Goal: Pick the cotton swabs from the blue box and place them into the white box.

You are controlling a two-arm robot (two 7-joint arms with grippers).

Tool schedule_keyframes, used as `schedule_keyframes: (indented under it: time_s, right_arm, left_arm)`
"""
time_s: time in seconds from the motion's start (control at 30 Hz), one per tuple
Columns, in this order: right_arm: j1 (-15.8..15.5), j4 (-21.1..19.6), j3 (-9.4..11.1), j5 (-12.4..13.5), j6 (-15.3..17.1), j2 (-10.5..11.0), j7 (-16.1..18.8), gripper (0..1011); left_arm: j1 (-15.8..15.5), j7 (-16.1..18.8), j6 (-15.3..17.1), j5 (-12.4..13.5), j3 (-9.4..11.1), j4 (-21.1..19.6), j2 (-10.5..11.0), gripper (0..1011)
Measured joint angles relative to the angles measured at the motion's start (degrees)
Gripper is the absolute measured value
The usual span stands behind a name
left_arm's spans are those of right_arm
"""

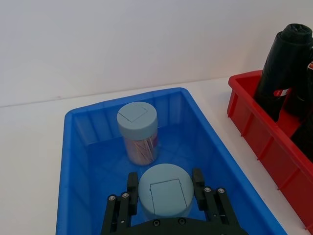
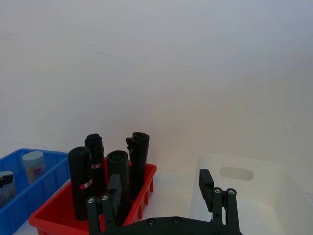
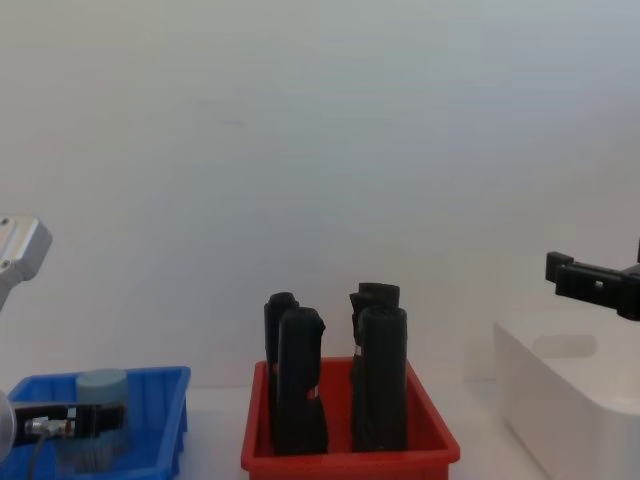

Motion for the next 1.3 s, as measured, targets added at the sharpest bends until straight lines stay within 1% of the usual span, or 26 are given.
schedule_keyframes:
  time_s: [0.2,0.43,0.5,0.53,0.67,0.7,0.8,0.93,1.13,1.3]
  right_arm:
    - [0.0,0.0,0.0,0.0,0.0,0.0,0.0,1001]
    - [0.0,0.0,0.0,0.0,0.0,0.0,0.0,1001]
    - [0.0,0.0,0.0,0.0,0.0,0.0,0.0,1002]
    - [0.0,0.0,0.0,0.0,0.0,0.0,0.0,1001]
    - [0.0,0.0,0.0,0.0,0.0,0.0,0.0,1001]
    - [0.0,0.0,0.0,0.0,0.0,0.0,0.0,1001]
    - [0.0,0.0,0.0,0.0,0.0,0.0,0.0,1001]
    - [0.0,0.0,0.0,0.0,0.0,0.0,0.0,1001]
    - [0.0,0.0,0.0,0.0,0.0,0.0,0.0,1001]
    - [0.0,0.0,0.0,0.0,0.0,0.0,0.0,1001]
  left_arm:
    - [0.32,-0.32,-0.68,-0.12,-0.15,-0.26,0.07,659]
    - [0.98,-0.7,-1.27,0.54,-0.41,-2.67,0.52,659]
    - [1.32,-1.13,-1.33,1.16,-0.52,-4.49,0.87,659]
    - [1.32,-1.13,-1.33,1.16,-0.52,-4.49,0.87,659]
    - [1.83,-2.47,-0.96,2.74,-0.72,-8.25,1.58,659]
    - [1.83,-2.47,-0.96,2.74,-0.72,-8.25,1.58,659]
    - [2.01,-3.96,-0.24,3.87,-0.8,-10.89,2.08,659]
    - [2.04,-5.51,0.34,4.79,-0.82,-12.81,2.41,659]
    - [1.72,-9.55,1.89,6.59,-0.77,-16.83,3.01,659]
    - [1.08,-12.81,3.22,7.56,-0.61,-18.98,3.21,659]
